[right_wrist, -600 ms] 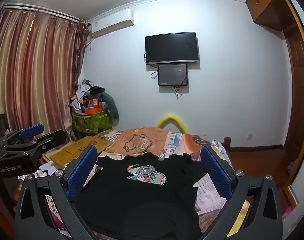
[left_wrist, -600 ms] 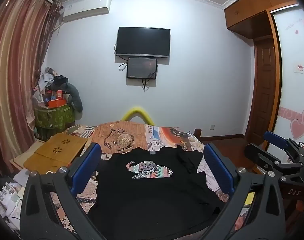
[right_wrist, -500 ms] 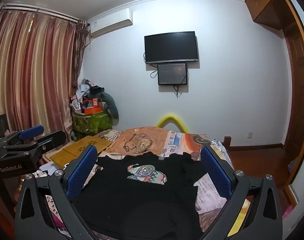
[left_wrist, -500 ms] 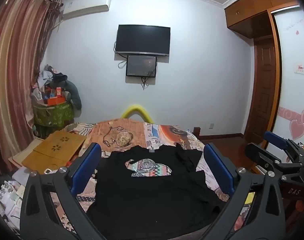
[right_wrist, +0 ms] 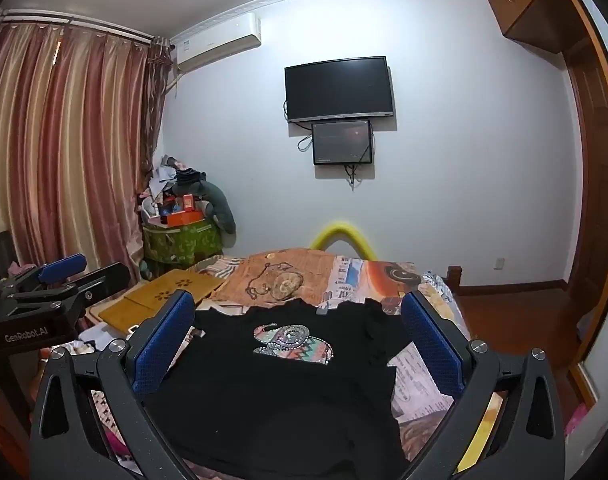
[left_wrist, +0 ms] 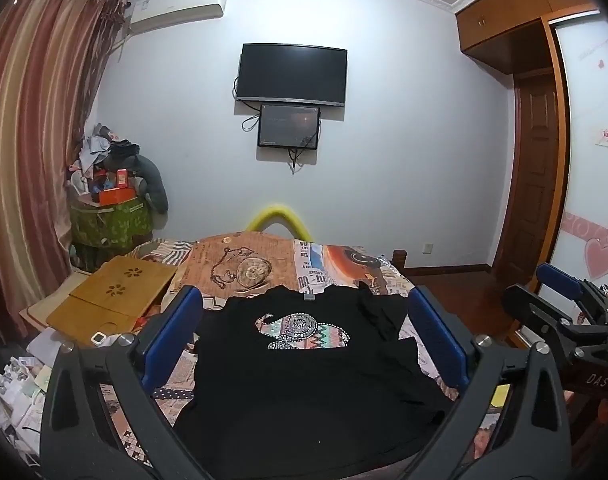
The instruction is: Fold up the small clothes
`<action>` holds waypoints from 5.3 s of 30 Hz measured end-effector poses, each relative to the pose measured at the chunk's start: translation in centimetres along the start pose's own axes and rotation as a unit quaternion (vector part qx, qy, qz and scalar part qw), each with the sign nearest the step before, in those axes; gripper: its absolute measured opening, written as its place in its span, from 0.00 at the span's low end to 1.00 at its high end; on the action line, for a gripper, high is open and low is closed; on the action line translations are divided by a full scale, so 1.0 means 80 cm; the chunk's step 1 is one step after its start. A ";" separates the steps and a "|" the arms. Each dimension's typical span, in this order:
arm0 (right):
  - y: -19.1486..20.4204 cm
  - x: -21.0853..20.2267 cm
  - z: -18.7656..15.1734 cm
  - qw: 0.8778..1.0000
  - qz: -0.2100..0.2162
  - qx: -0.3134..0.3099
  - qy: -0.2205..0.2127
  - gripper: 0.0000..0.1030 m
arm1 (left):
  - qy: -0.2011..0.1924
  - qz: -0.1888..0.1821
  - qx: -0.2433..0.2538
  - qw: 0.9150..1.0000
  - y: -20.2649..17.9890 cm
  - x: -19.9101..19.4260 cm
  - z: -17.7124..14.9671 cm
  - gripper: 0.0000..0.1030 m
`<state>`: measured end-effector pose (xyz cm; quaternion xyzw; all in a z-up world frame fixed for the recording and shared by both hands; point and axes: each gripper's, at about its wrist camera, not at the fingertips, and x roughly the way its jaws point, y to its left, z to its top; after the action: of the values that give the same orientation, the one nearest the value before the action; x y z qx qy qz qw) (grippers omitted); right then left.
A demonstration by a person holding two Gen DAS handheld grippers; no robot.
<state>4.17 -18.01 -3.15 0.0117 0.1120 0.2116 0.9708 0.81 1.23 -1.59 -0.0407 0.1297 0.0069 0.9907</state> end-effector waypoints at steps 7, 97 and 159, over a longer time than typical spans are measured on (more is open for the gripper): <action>-0.001 -0.002 0.001 1.000 -0.001 0.001 0.000 1.00 | 0.001 0.001 0.001 1.000 -0.001 0.003 0.003 1.00; -0.104 0.164 -0.041 0.989 -0.054 0.017 0.133 0.78 | 0.210 0.107 -0.017 0.972 0.176 0.306 -0.043 1.00; -0.242 0.325 -0.116 0.955 -0.045 0.076 0.283 0.59 | 0.389 -0.039 0.056 0.919 0.068 0.589 -0.100 0.13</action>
<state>33.00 -25.08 -19.09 0.0195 0.3984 0.1531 0.9041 44.14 6.11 -21.83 0.0107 0.5030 -0.0558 0.8624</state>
